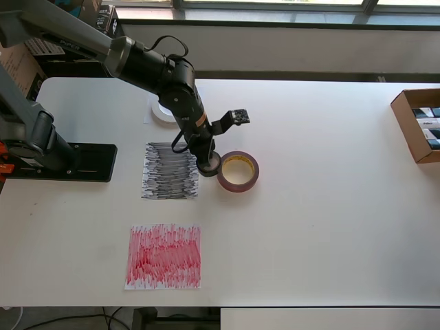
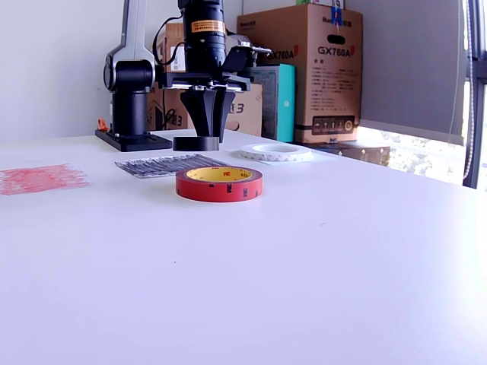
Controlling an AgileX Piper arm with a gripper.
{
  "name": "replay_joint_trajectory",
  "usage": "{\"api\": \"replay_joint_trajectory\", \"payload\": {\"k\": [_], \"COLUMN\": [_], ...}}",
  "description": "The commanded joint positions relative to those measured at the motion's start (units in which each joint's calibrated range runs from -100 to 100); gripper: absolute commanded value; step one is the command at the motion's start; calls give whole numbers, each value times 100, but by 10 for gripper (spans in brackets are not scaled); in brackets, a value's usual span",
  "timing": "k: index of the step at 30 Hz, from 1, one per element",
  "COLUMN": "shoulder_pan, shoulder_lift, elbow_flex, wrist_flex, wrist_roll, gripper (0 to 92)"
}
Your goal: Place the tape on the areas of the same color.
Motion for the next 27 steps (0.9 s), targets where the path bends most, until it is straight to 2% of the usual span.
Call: {"api": "replay_joint_trajectory", "payload": {"k": [1,3,10,23,27], "shoulder_pan": [14,-9,-65,-80,-65], "shoulder_lift": [-1410,-1710,-2159,-2084,-2084], "elbow_flex": [1104,1477,2095,2331,2658], "wrist_flex": [-534,-754,-780,-788,-1161], "wrist_roll": [-96,-96,-105,-96,-105], "gripper": [0,0,0,0,0]}}
